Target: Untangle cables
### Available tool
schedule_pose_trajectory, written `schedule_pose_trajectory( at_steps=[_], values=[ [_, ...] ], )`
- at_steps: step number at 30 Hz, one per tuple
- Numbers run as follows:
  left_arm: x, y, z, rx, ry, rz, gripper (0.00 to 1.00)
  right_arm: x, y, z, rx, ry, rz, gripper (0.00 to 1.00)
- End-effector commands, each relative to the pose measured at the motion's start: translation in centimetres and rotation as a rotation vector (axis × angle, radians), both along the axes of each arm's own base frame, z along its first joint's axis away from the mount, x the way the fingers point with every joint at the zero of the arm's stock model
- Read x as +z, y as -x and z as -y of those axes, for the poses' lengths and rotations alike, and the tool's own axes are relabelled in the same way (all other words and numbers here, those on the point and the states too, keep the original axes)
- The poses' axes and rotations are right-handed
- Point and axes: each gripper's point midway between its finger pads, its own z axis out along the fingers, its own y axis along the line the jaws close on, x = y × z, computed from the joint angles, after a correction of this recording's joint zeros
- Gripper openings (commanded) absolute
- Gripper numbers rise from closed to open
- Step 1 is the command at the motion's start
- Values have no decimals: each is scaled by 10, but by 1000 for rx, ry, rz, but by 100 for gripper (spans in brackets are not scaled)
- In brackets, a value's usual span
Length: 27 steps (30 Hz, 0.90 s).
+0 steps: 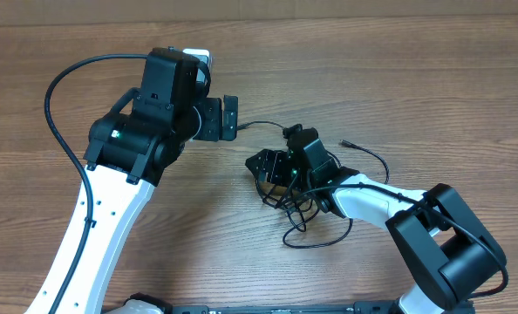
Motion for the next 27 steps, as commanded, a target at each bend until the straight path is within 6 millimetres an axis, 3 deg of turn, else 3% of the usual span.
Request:
schedule_pose_trajectory(
  at_steps=[1,8,11,12,14,27],
  values=[
    [13,1,-2,-7,-5,38,100,10,4,-17,43,-35,32,78],
    [13,1,-2,-7,-5,38,100,9,3,-20,19,-2,67,78],
    [13,1,-2,-7,-5,38,100,9,3,-20,19,-3,68,67],
    [13,1,-2,-7,-5,38,100,9,3,-21,22,-4,69,59],
    [13,1,-2,-7,-5,38,100,9,4,-21,24,-4,68,57],
    [13,1,-2,-7,-5,38,100,9,-3,-20,-11,16,107,56]
  ],
)
